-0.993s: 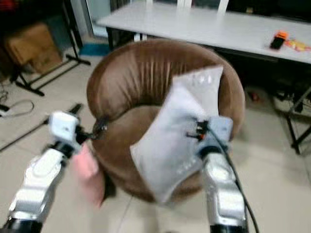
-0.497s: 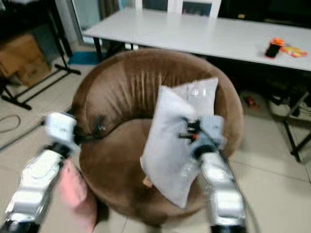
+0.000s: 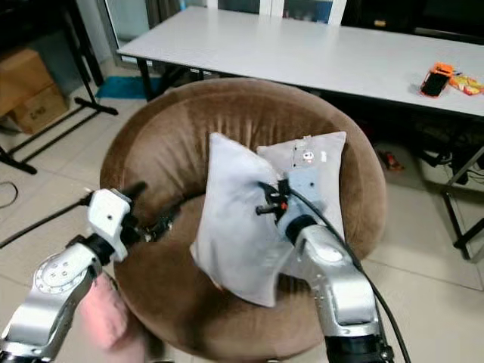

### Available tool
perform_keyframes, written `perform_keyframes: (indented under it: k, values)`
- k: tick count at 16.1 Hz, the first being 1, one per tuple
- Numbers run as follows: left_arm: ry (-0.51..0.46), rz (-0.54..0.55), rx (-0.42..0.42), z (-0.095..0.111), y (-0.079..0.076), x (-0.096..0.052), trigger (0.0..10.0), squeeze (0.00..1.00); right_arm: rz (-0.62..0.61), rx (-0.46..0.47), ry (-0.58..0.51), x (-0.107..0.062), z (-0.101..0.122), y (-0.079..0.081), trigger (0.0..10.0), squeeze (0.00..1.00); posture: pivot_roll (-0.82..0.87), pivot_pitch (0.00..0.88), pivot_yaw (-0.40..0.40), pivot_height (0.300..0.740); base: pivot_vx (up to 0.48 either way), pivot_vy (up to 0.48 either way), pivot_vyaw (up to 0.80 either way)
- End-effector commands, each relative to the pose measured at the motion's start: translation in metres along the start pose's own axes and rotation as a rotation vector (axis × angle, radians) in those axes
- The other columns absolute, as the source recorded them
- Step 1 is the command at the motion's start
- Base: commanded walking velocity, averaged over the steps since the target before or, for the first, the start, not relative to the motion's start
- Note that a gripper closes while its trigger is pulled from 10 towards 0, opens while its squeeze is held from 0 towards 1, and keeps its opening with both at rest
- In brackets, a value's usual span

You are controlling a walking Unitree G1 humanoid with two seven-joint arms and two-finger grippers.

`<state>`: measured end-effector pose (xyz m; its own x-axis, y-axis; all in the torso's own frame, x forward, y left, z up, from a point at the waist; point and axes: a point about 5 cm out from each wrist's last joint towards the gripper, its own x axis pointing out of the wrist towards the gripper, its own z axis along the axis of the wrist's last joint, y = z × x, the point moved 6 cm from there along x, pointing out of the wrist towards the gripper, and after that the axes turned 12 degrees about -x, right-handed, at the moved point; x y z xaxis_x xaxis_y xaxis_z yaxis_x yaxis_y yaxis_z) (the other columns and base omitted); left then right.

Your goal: Move the pillow to the sofa from floor

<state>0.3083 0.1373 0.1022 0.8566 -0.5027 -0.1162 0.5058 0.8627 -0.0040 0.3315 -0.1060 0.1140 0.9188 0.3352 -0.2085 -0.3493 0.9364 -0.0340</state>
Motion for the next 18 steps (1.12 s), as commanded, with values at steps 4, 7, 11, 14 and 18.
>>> perform_keyframes:
  k: [4,7,11,14,18]
  values:
    - [0.055,-0.067,0.006,-0.003,-0.001,-0.01,10.0,0.17,0.173,0.03,0.034,0.002,0.023,0.027,10.0,0.0,-0.03,0.0,-0.01,0.74,0.0,0.0,0.0]
    - [0.074,-0.094,0.004,-0.003,-0.002,-0.011,10.0,0.18,0.241,0.174,0.028,0.001,0.038,0.042,10.0,0.0,-0.03,0.0,-0.013,0.74,0.0,0.0,0.0]
    - [0.086,-0.114,-0.017,-0.005,-0.005,-0.011,10.0,0.18,0.182,0.261,0.058,0.007,0.037,0.027,10.0,0.0,-0.03,0.0,-0.023,0.74,0.0,0.0,0.0]
    - [0.101,-0.134,-0.035,-0.007,-0.008,-0.012,10.0,0.18,0.055,0.311,0.095,0.017,0.015,0.006,10.0,0.0,-0.02,0.0,-0.026,0.74,0.0,0.0,0.0]
    - [0.177,-0.223,-0.065,-0.015,-0.016,-0.015,10.0,0.18,-0.162,0.332,0.13,0.028,-0.016,-0.034,10.0,0.0,-0.02,0.0,-0.015,0.74,0.0,0.0,0.0]
